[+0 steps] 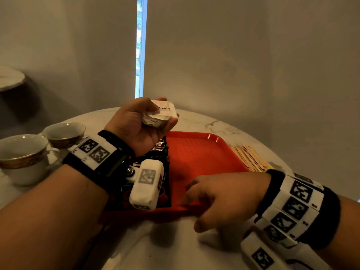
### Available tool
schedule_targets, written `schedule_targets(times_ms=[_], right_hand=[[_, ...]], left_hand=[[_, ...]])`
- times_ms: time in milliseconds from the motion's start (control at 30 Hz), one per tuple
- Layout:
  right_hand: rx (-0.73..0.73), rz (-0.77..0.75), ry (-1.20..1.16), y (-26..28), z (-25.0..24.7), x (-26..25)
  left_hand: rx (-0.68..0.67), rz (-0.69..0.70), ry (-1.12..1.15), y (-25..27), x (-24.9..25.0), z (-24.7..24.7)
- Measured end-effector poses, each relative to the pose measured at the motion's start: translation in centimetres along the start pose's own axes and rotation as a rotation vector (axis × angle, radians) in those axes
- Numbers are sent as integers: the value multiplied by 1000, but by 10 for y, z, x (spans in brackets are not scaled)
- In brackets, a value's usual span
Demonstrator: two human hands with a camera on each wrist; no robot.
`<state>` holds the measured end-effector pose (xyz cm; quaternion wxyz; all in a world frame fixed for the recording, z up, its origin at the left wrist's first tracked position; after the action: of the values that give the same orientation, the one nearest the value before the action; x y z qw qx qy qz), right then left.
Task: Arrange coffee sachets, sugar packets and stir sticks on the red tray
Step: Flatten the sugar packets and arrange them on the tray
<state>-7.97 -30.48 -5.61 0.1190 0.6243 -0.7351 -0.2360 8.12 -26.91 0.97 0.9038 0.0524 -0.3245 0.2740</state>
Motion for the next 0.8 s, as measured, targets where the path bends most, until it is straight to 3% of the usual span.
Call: schedule_targets(times_ms=[100, 167, 233, 267, 367, 600, 800], right_hand=[[93, 24, -104, 12, -28, 6], [348, 23, -280, 17, -68, 19], [656, 17, -622, 23, -107, 39], [740, 9, -817, 22, -119, 46], [747, -79, -1182, 3, -134, 42], [809, -242, -1450, -48, -155, 33], [754, -445, -1804, -78, -148, 40]], left_hand=[[-60, -32, -42, 2, -3, 7], [-104, -58, -99, 3, -5, 14], [-111, -62, -167, 3, -3, 19], [-103, -53, -195, 2, 0, 21], [-79, -13, -252, -3, 12, 24], [-38, 5, -296, -22, 23, 20], [46, 5, -246, -26, 23, -4]])
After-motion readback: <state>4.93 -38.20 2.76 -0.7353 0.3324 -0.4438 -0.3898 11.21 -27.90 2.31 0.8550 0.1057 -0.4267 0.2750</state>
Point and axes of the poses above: each hand's wrist, its own y-axis away from the middle knuckle, its own z-axis out of the palm, x = y × z, the point moved 9 cm from there along -y, towards the middle knuckle, and after that the axes turned 2 degrees about y, right-handed, at the moved point
